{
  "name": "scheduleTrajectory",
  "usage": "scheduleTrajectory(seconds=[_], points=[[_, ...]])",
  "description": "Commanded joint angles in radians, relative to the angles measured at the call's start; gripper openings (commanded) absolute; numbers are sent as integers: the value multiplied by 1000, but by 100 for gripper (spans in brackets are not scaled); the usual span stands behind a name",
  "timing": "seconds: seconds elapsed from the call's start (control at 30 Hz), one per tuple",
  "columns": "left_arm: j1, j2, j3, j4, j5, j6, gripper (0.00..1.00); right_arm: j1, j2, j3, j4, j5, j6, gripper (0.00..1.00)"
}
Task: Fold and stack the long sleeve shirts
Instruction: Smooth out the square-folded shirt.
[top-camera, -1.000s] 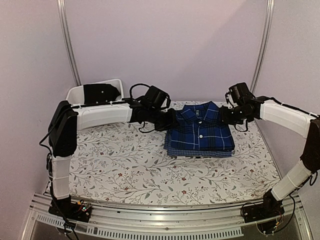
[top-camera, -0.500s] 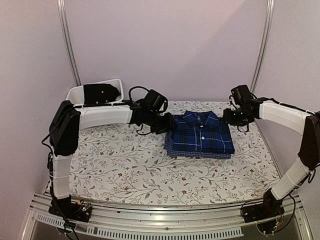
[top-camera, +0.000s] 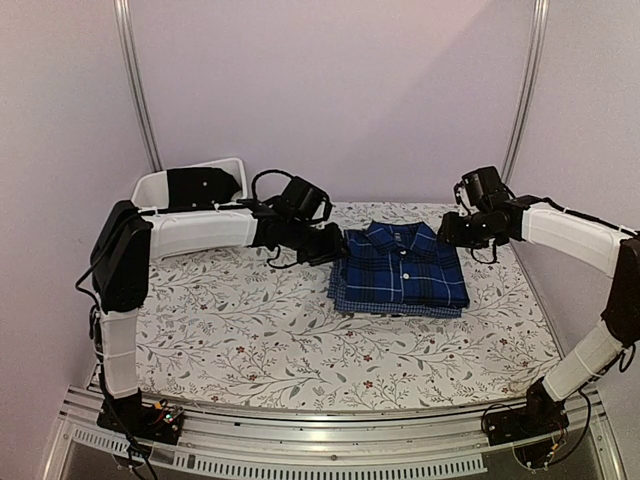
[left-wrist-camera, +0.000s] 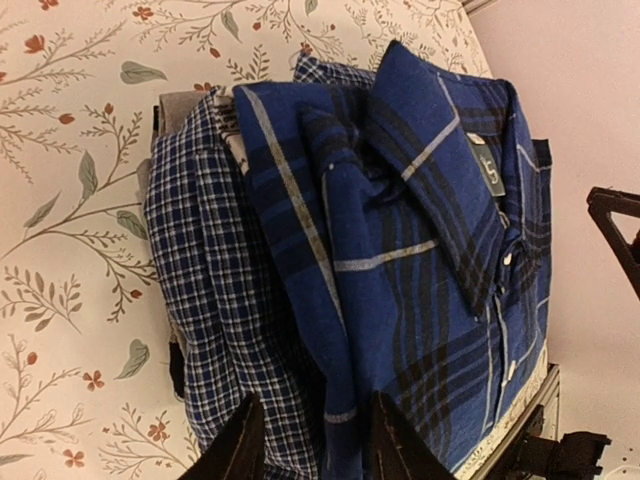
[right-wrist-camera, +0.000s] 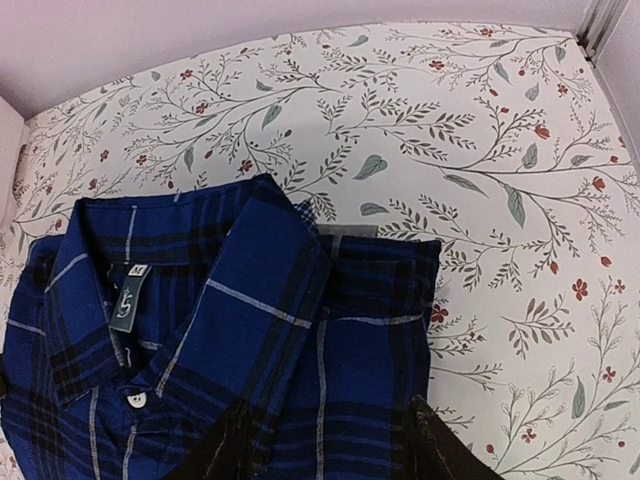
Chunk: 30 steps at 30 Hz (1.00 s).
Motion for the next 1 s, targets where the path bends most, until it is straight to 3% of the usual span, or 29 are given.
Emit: scheduleTrajectory(seconds=[0.0,0.23,0.43,0.53,0.67,0.97], points=[[9,-37,-29,17,20,19,35,-47,85,-23,72,-45,1,49],[13,-58,-68,17,29,35,35,-74,183,-14,84,-48,6,46],[28,-126,-128,32,26,50,35,-64,109,-15,55,-44,15,47],[33,-171,-168,39,22,65,38,-32,65,-7,31,-22,19,52],[38,-245,-225,46,1,92,48,44,1,-3,9,10,33,62],[56,-426,-357,64,-57,133,84,321,-29,37,-14,44,97,84]])
